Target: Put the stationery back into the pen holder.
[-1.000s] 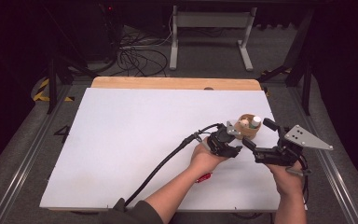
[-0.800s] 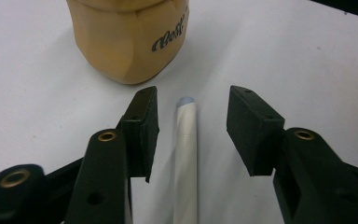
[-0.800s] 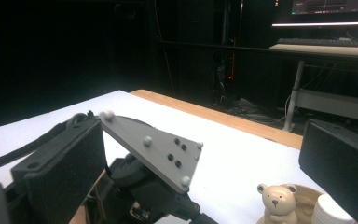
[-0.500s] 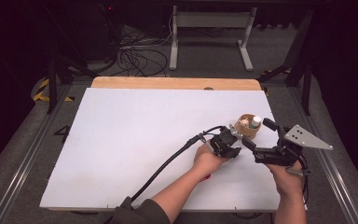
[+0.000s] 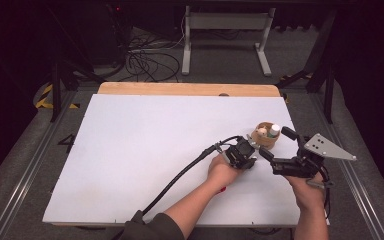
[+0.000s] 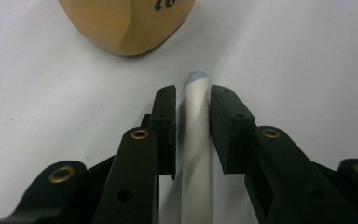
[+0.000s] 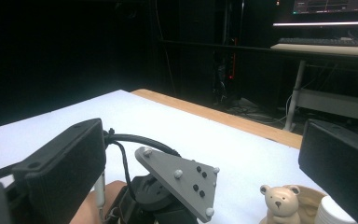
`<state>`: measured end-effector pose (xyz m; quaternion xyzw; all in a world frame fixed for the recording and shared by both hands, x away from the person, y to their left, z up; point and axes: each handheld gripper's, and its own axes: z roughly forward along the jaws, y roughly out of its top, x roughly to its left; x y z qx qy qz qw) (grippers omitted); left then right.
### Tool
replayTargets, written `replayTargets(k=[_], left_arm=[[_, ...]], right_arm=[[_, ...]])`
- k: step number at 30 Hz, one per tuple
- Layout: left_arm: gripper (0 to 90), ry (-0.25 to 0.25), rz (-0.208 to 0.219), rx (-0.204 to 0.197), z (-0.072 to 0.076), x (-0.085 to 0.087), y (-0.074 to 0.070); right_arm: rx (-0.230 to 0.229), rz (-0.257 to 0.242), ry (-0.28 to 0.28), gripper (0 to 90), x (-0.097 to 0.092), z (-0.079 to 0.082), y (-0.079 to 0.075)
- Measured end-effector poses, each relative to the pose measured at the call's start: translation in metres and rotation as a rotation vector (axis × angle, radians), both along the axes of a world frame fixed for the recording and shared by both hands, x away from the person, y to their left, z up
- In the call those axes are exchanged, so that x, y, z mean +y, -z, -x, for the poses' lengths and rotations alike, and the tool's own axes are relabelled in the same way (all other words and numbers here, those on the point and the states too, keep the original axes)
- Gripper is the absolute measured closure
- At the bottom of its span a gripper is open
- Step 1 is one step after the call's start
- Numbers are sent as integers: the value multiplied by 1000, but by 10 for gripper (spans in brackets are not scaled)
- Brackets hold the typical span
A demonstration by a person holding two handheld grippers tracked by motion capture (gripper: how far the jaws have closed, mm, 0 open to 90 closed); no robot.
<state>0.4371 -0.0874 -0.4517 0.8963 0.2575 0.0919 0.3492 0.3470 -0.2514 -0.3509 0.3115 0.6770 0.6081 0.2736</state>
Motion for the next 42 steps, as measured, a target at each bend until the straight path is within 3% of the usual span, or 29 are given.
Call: replayTargets(k=[9, 13, 17, 27, 42], left_arm=[[782, 8, -13, -18, 1, 0, 0], [783, 18, -2, -2, -1, 2, -1], [784, 25, 15, -20, -1, 6, -6], [784, 33, 126, -55, 2, 18, -31], [784, 25, 292, -83, 6, 52, -68]], right_arm=[[7, 6, -2, 15, 3, 0, 0], [2, 11, 2, 21, 1, -1, 1], [5, 9, 7, 29, 0, -2, 2], [12, 11, 8, 49, 3, -4, 5], [26, 24, 1, 70, 9, -8, 10]])
